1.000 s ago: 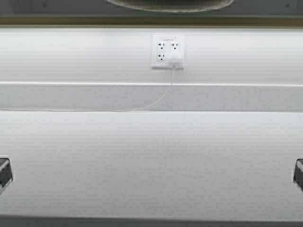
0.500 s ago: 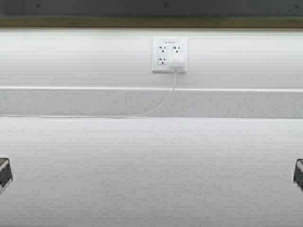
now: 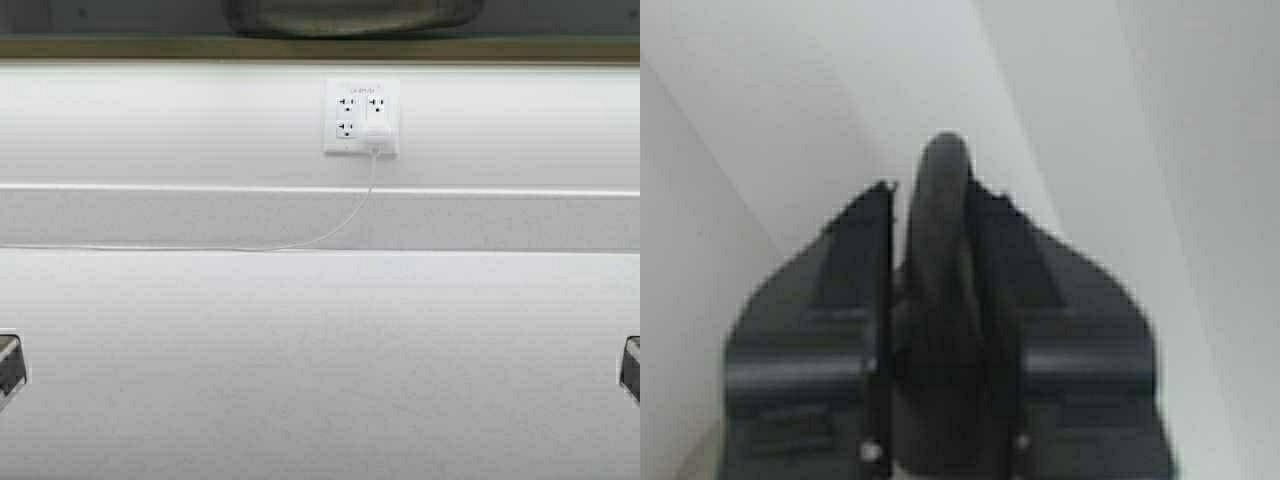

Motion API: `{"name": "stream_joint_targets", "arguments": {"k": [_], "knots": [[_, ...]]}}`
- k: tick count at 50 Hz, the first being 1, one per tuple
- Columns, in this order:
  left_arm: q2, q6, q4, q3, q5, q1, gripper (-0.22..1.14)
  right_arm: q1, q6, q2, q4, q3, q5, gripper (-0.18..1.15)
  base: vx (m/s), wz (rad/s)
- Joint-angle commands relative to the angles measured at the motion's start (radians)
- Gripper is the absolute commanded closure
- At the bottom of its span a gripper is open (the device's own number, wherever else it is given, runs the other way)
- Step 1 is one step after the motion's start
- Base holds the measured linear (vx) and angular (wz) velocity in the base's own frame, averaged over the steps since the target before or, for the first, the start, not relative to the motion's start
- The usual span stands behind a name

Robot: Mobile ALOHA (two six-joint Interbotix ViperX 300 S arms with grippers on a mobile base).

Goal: Open the cabinet, put the pot inside, then close it

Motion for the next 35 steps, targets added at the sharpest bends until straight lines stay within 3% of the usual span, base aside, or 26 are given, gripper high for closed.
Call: {"name": "stream_joint_targets", "arguments": {"k": [1, 26, 30, 35], "knots": [[-0.003, -0.014, 0.02, -0.025, 0.041, -0.058, 0.87, 0.043, 0.011, 0.006, -0.041, -0.043, -0.002, 0.89, 0.0, 0.0], [-0.003, -0.058, 0.021, -0.018, 0.037, -0.058, 0.87, 0.011, 0.052, 0.1, -0.032, -0.048, -0.017, 0.86, 0.0, 0.0], [-0.009, -0.067, 0.02, -0.011, 0.018, -0.06, 0.86, 0.005, 0.052, 0.097, -0.029, -0.043, -0.032, 0.73, 0.0, 0.0], [-0.028, -0.075, 0.028, -0.003, -0.026, -0.06, 0.73, 0.002, 0.054, 0.094, -0.029, -0.014, -0.112, 0.35, 0.0, 0.0]]}}
